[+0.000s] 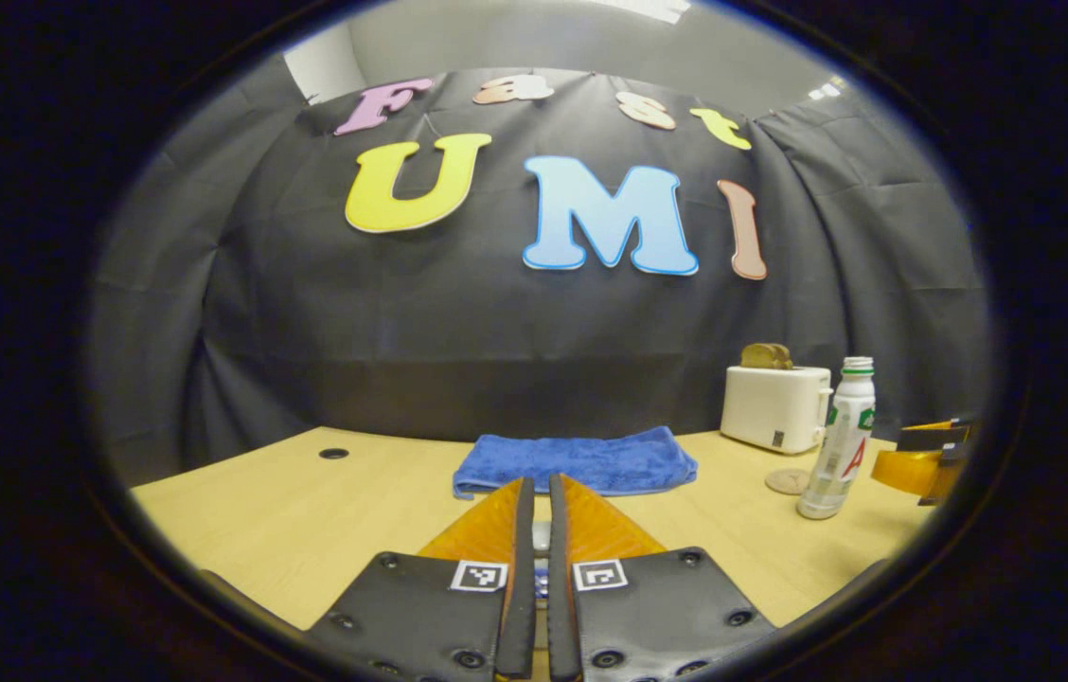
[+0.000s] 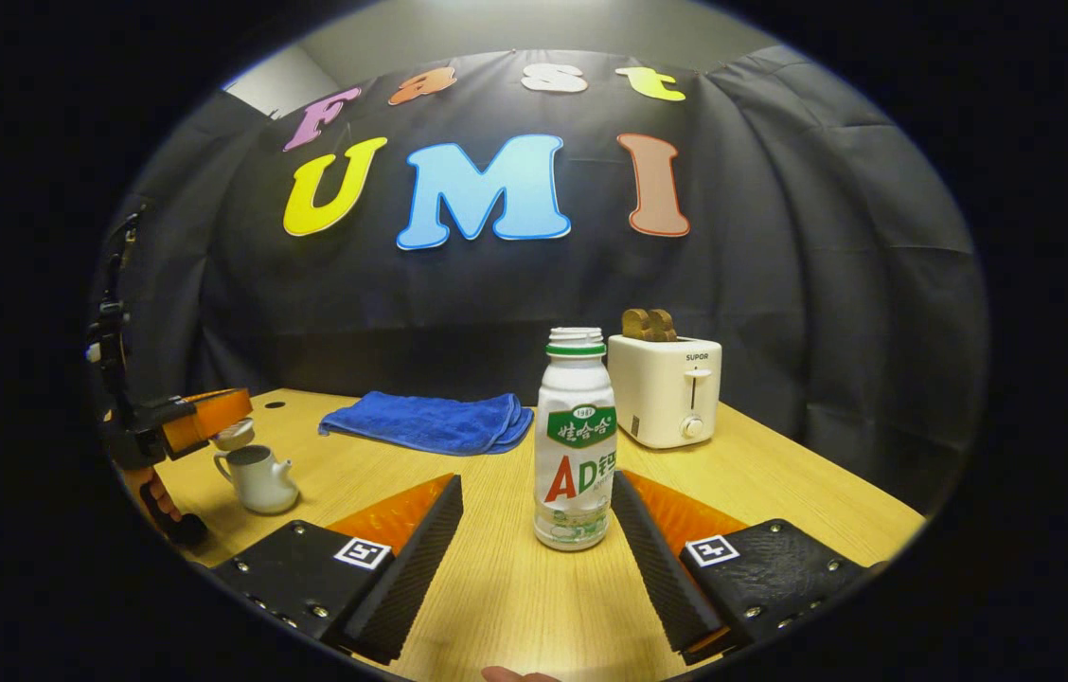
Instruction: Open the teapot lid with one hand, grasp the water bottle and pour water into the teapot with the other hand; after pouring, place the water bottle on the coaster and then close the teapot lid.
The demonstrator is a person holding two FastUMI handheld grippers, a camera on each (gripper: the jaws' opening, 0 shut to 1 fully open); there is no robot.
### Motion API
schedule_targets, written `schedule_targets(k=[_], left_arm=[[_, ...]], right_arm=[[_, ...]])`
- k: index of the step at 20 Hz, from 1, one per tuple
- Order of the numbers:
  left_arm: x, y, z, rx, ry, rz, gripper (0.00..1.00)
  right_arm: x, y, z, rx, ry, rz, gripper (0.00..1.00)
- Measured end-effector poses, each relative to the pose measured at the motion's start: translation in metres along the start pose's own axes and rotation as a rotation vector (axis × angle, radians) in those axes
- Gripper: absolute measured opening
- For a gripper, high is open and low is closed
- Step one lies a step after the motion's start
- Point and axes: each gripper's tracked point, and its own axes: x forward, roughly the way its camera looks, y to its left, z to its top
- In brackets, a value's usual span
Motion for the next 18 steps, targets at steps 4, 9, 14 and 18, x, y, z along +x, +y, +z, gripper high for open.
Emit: schedule_targets(k=[4,9,14,18], left_arm=[[-0.015,-0.003,0.024,0.031,-0.075,-0.006,0.11],[-0.028,-0.008,0.031,0.027,-0.115,-0.037,0.15],[-0.022,-0.012,0.019,0.029,-0.075,-0.056,0.12],[-0.02,-0.014,0.017,0.036,-0.068,-0.061,0.15]], right_arm=[[0.025,-0.01,0.002,-0.04,0.003,-0.046,0.97],[0.05,-0.02,0.0,-0.036,-0.002,-0.086,0.97],[0.077,-0.032,-0.009,-0.002,0.031,-0.102,0.97],[0.091,-0.039,-0.022,0.064,0.077,-0.098,0.98]])
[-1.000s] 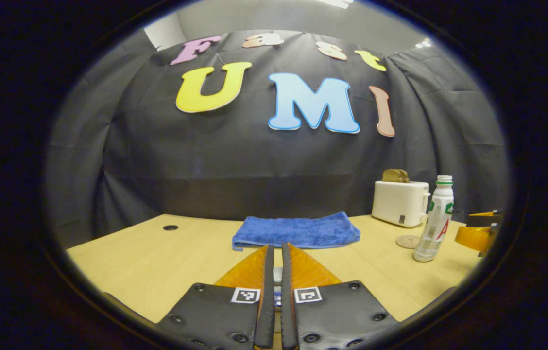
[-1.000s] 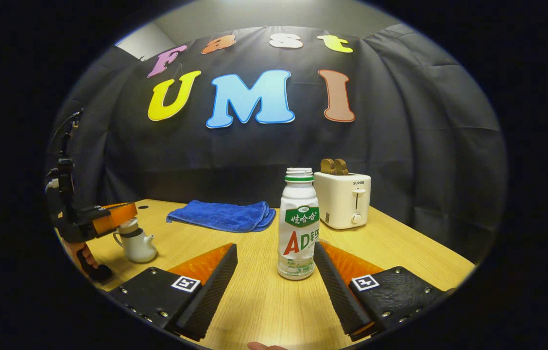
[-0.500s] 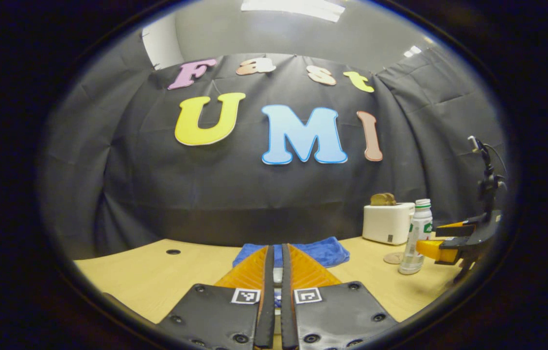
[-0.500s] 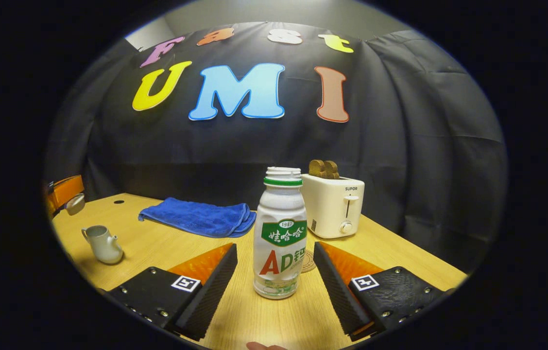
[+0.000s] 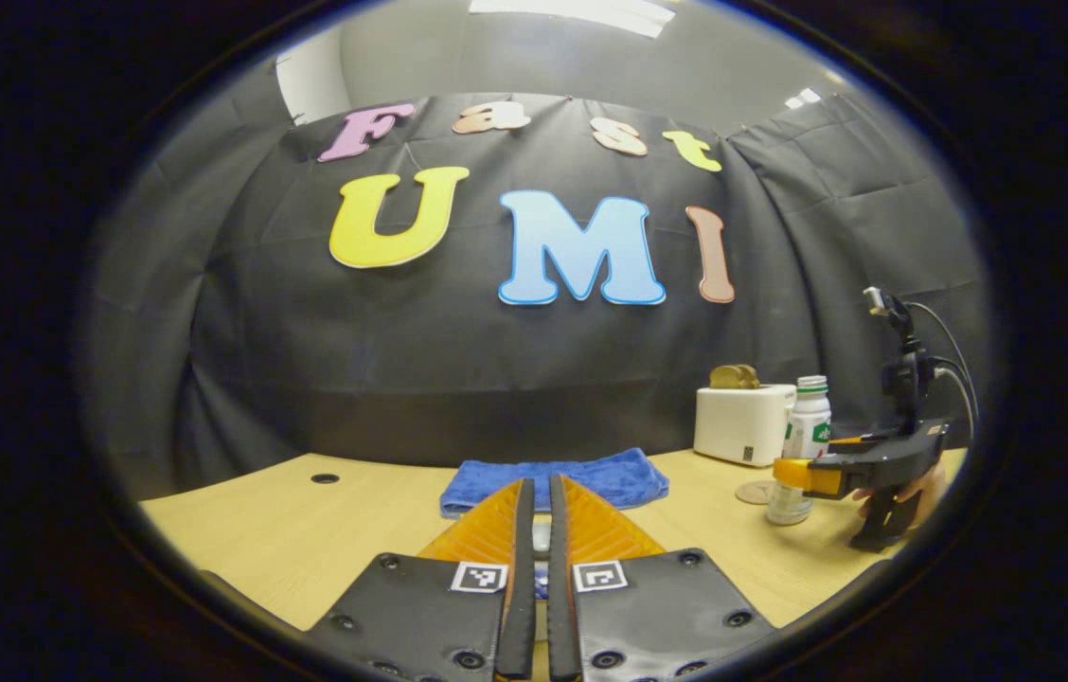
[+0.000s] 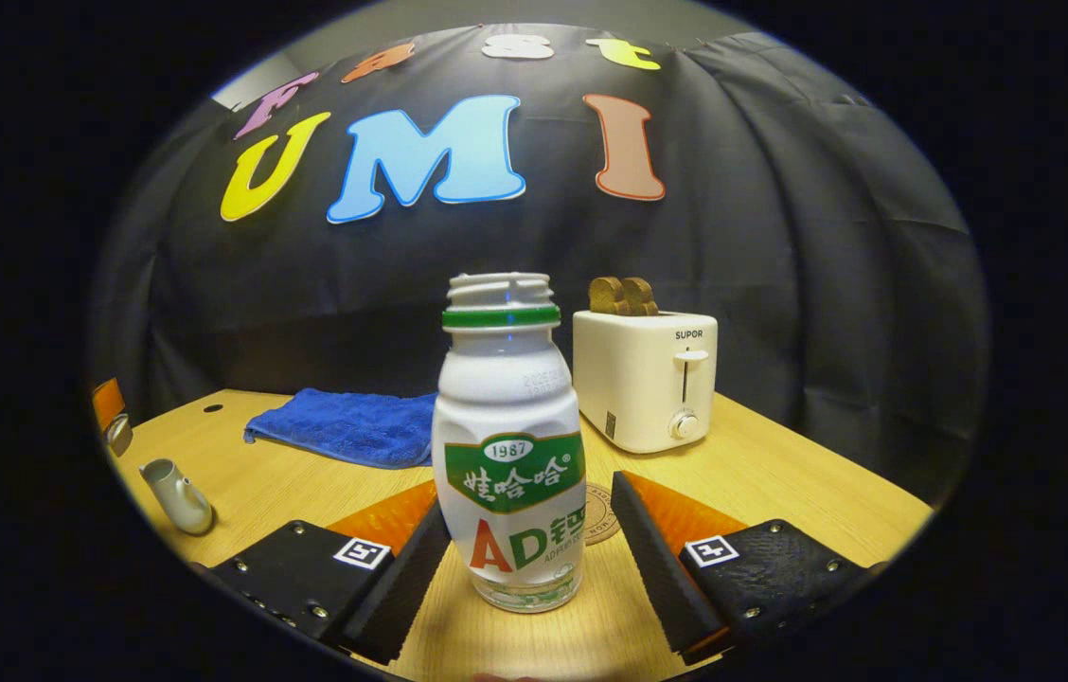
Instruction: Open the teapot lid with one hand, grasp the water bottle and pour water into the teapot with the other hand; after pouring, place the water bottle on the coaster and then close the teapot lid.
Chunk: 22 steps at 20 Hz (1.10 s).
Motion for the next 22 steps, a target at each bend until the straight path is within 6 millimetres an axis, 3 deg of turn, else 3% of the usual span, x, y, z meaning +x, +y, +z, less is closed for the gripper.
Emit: schedule_targets(k=[1,3,4,8,11,15,18,19,22], left_arm=[[0.0,0.0,0.0,0.002,0.002,-0.001,0.15],[0.0,-0.001,-0.001,0.01,0.008,-0.004,0.11],[-0.001,-0.001,-0.002,0.016,0.008,-0.004,0.11],[-0.017,-0.014,0.017,-0.024,-0.02,-0.046,0.16],[-0.037,-0.022,0.016,-0.025,0.005,-0.077,0.16],[-0.087,-0.022,0.02,-0.06,0.03,-0.113,0.16],[-0.127,-0.033,0.02,-0.041,0.018,-0.159,0.16],[-0.139,-0.033,0.021,-0.017,0.01,-0.161,0.11],[-0.168,-0.037,0.02,0.013,-0.002,-0.173,0.15]], right_arm=[[0.002,-0.001,0.0,0.004,0.003,-0.008,0.97],[0.002,-0.007,0.004,-0.011,-0.002,-0.036,0.77],[0.003,-0.005,0.002,-0.017,-0.003,-0.031,0.75],[-0.005,0.004,0.003,-0.057,0.01,-0.001,0.74],[-0.021,0.018,0.011,-0.076,0.008,0.04,0.74],[-0.042,0.035,0.013,-0.158,0.013,0.084,0.74],[-0.053,0.051,0.012,-0.296,0.009,0.109,0.74],[-0.056,0.059,0.011,-0.345,0.012,0.121,0.74],[-0.061,0.078,0.008,-0.449,0.021,0.153,0.74]])
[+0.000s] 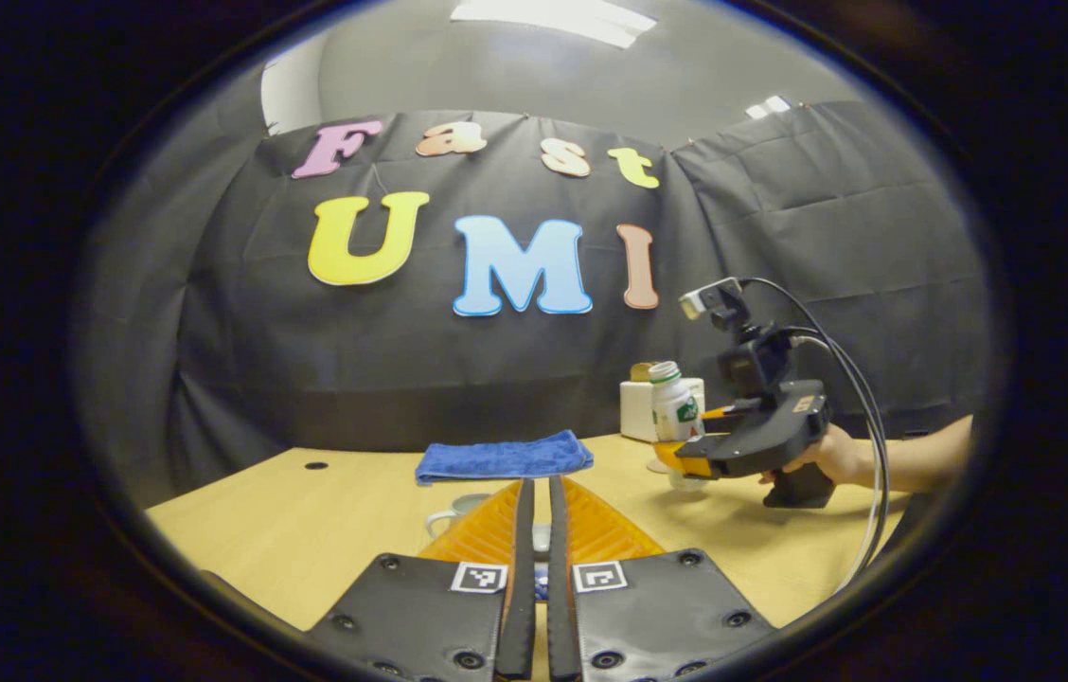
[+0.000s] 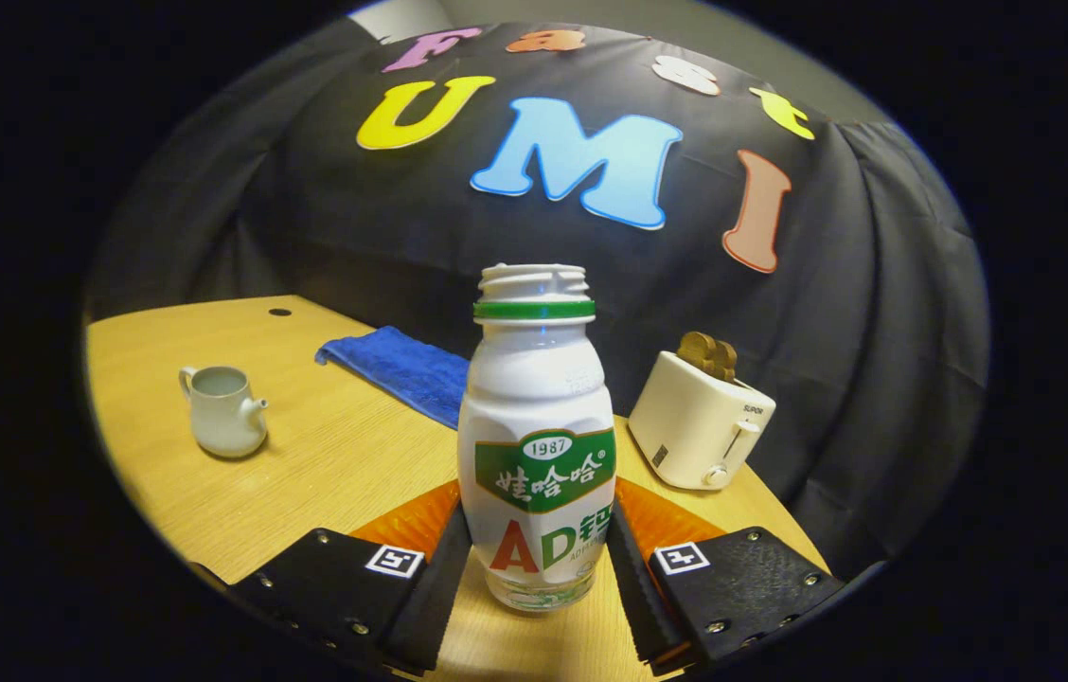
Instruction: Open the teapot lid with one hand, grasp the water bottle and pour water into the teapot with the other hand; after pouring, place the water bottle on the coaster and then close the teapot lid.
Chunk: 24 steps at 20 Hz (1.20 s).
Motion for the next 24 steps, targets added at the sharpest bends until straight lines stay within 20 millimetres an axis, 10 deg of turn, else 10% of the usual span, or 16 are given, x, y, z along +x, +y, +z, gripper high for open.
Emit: schedule_targets(k=[24], left_arm=[[-0.024,-0.021,-0.01,-0.014,0.016,-0.107,0.16]], right_arm=[[0.032,0.106,0.046,-0.831,-0.062,0.017,0.71]])
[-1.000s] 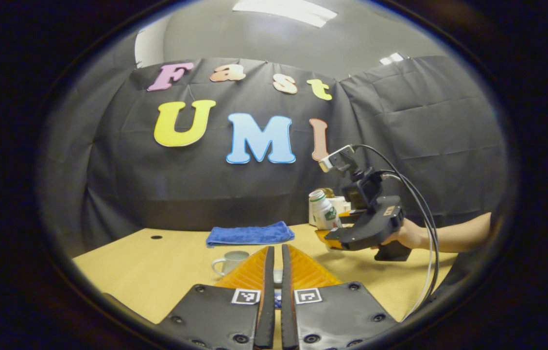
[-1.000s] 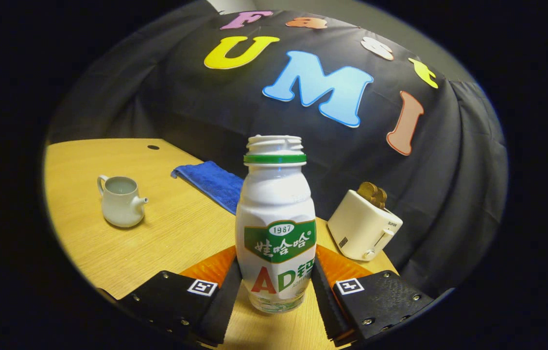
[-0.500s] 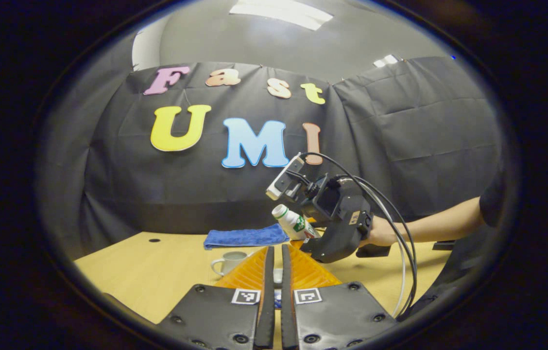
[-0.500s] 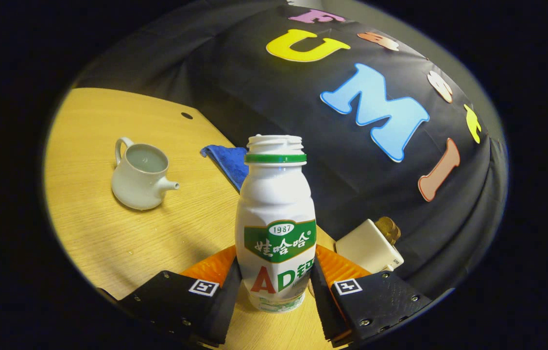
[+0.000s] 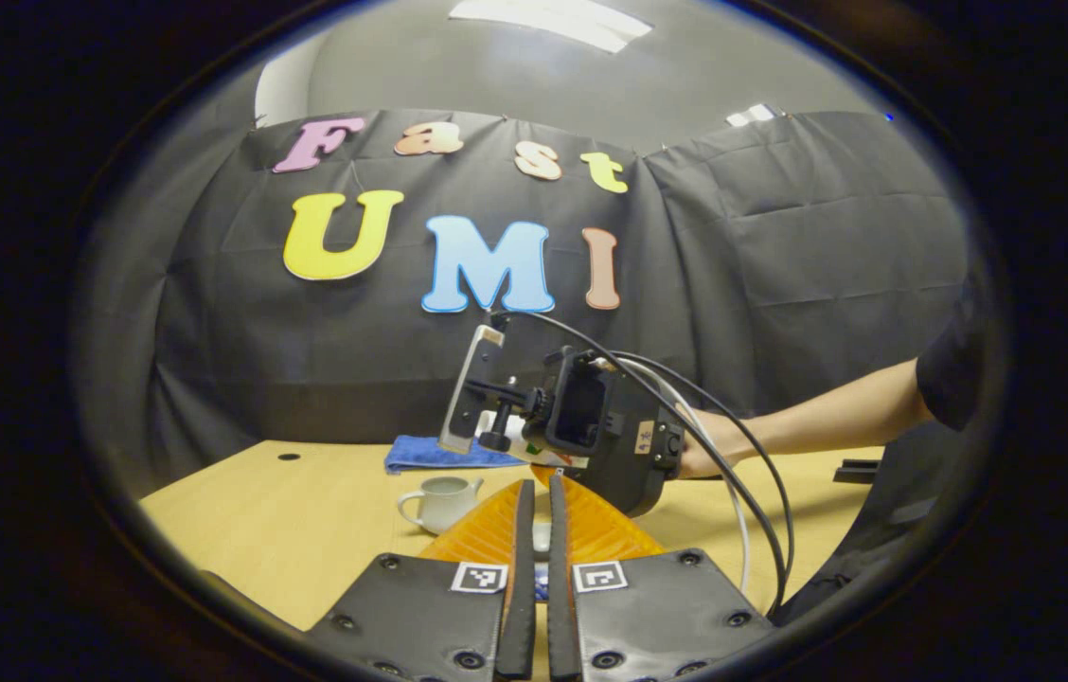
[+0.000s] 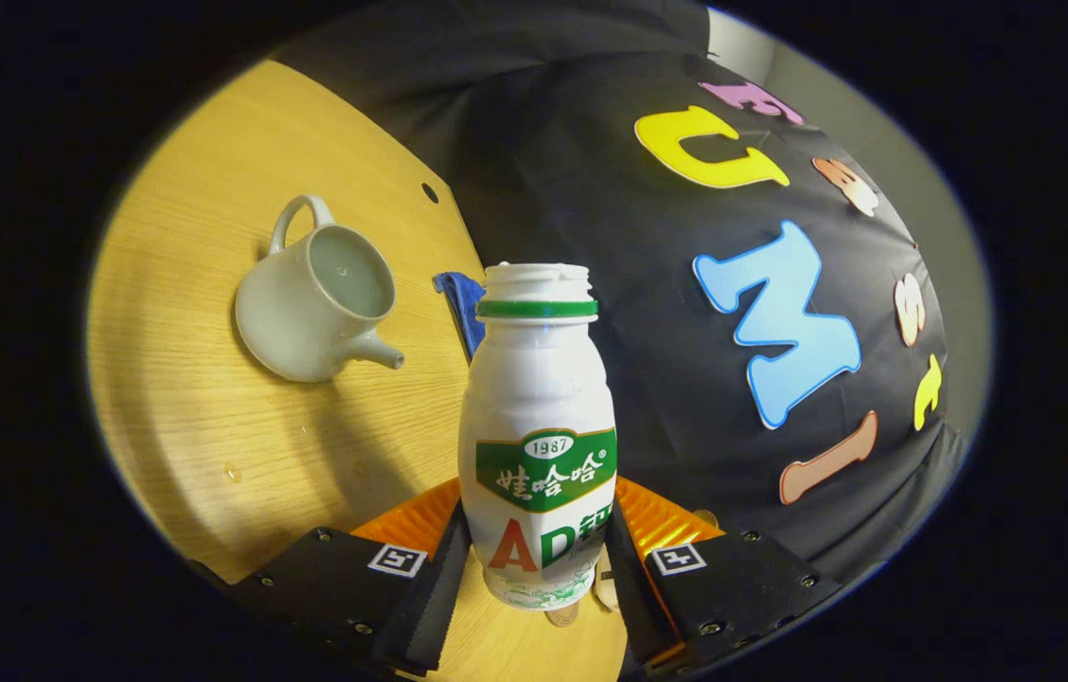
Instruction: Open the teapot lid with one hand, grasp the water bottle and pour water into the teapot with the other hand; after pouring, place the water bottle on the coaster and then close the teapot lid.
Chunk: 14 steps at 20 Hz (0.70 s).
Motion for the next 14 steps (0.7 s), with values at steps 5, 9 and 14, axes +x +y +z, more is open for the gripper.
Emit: schedule_targets(k=[5,9,14], left_arm=[[0.003,0.001,-0.009,0.054,0.025,0.018,0.11],[0.004,0.004,-0.012,0.059,0.034,0.027,0.11],[0.003,0.006,-0.008,0.086,0.024,0.043,0.11]], right_arm=[[0.005,-0.001,0.013,-0.172,-0.027,-0.043,0.71],[0.011,-0.001,0.017,-0.265,-0.032,-0.055,0.71],[0.01,-0.008,0.024,-0.404,-0.048,-0.099,0.71]])
